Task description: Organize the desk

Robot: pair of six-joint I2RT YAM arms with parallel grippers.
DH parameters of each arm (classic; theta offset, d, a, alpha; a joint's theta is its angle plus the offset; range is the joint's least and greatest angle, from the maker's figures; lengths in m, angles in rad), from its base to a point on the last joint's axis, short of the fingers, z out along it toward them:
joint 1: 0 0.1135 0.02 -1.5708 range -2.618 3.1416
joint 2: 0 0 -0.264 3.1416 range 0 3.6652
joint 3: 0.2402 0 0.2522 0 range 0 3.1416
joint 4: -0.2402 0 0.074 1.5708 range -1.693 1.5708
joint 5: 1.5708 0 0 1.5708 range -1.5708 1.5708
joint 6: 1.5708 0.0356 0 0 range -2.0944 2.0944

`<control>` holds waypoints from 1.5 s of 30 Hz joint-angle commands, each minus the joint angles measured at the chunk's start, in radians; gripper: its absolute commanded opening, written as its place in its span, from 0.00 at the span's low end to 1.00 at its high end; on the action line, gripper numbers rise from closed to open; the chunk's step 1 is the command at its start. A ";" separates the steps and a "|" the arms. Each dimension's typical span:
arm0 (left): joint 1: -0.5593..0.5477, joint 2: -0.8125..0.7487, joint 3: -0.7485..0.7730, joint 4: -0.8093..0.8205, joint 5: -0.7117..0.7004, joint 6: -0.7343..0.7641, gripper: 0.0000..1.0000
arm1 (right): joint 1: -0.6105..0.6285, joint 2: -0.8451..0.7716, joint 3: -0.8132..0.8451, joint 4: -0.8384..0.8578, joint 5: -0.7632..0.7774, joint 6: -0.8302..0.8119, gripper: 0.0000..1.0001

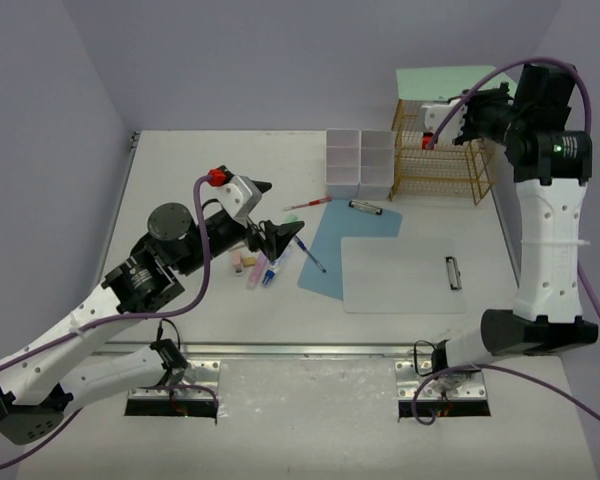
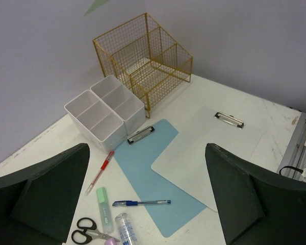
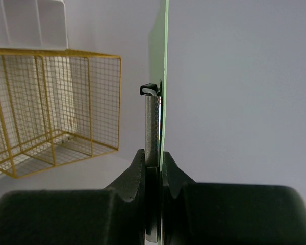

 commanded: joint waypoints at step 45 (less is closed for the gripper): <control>0.012 0.027 -0.045 0.086 0.009 -0.017 0.94 | -0.194 0.067 -0.170 0.131 -0.201 -0.119 0.00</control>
